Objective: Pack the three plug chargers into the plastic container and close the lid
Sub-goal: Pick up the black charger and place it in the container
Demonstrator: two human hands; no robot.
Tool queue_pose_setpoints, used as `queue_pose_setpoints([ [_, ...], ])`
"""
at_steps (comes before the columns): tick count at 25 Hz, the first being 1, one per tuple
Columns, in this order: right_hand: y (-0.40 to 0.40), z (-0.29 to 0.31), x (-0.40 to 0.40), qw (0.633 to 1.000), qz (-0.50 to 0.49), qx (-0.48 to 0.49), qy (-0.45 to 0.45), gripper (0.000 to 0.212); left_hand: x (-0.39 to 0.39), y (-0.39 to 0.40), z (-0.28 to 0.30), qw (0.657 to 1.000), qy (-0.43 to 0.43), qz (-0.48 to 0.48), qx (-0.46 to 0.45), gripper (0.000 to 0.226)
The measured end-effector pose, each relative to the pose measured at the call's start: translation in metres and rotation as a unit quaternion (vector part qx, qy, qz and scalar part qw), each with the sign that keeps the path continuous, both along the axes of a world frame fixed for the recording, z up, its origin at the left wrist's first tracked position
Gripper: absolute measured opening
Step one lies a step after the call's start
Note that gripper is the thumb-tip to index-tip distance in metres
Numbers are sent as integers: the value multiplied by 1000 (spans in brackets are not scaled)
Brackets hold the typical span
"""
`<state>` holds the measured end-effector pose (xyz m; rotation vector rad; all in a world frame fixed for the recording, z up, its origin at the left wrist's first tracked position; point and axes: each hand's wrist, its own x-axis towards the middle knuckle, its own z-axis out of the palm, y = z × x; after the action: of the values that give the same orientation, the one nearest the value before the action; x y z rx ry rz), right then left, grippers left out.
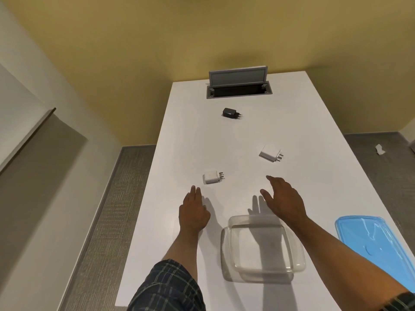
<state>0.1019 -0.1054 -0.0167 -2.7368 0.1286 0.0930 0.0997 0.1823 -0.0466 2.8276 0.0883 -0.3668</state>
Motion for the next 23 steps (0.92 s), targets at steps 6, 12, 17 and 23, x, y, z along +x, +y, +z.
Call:
queue_pose_setpoints([
  [6, 33, -15, 81, 997, 62, -49, 16, 59, 56, 27, -34, 999, -38, 15, 30, 81],
  [12, 59, -30, 188, 995, 79, -63, -11, 61, 133, 40, -68, 997, -66, 9, 37, 60],
  [17, 79, -49, 254, 997, 66, -49, -11, 60, 171, 34, -98, 999, -39, 5, 30, 57],
  [23, 92, -74, 307, 998, 47, -31, 11, 59, 197, 29, -115, 992, -109, 33, 52, 58],
])
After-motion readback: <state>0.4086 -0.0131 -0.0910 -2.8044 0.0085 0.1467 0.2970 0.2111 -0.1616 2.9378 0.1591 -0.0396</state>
